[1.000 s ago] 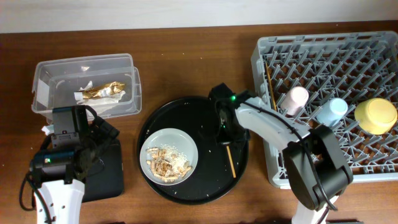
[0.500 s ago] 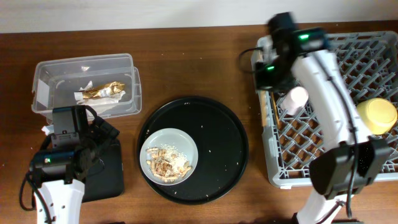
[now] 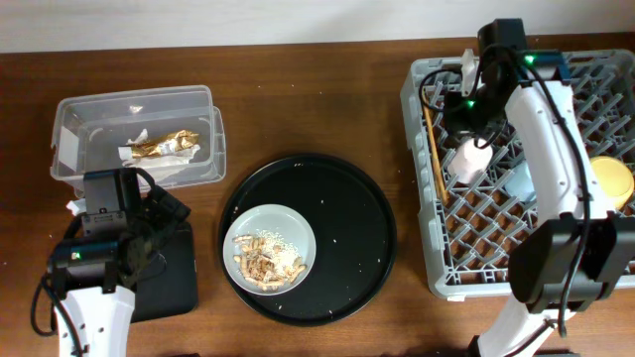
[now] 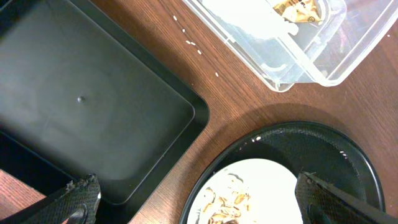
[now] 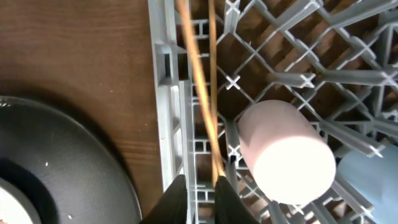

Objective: Sort waste into correct bins and load items into the dishwasher rack

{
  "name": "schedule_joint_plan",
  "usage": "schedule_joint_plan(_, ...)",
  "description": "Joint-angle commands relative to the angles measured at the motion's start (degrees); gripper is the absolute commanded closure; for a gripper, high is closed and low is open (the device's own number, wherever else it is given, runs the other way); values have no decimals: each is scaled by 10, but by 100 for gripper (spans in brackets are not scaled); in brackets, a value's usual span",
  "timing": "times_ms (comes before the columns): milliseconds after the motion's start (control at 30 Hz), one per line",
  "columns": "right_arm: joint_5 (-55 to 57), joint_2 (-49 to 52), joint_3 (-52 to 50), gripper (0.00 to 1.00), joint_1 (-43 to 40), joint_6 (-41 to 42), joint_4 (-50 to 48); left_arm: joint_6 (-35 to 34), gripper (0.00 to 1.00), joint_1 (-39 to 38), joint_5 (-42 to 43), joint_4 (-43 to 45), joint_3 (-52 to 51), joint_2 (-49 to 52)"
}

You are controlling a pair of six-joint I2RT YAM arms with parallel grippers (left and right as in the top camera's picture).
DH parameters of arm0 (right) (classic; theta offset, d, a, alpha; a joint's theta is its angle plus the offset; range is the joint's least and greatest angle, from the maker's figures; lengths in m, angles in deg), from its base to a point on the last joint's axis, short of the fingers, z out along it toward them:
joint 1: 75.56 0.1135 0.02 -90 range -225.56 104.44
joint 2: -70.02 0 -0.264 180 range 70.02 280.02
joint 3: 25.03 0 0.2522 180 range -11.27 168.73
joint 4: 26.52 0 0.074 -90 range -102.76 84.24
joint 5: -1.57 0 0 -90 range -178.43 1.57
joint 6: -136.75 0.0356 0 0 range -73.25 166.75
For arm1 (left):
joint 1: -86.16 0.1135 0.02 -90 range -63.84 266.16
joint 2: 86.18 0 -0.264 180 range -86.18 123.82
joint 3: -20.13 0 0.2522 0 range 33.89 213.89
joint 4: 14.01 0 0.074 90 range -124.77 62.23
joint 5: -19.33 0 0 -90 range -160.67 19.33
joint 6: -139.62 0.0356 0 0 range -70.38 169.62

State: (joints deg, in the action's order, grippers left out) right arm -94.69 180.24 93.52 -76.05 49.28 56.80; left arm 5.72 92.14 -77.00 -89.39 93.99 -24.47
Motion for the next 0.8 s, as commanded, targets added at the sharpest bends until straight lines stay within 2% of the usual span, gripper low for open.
schedule_joint_plan(0, 5, -1, -25, 78, 0, -6, -7, 7, 1, 3, -8, 0, 0, -3)
schedule_joint_plan(133, 3, -1, -29, 72, 1, 10, 12, 7, 1, 3, -8, 0, 0, -3)
schedule_joint_plan(400, -26, -41, -29, 73, 2, 56, 82, 7, 1, 3, -8, 0, 0, -3)
schedule_joint_plan(600, -14, -174, -44, 73, 15, 61, 172, 7, 1, 3, -8, 0, 0, -3)
schedule_joint_plan(767, 15, -351, -142, 71, 46, 88, 174, 7, 1, 3, -8, 0, 0, -3)
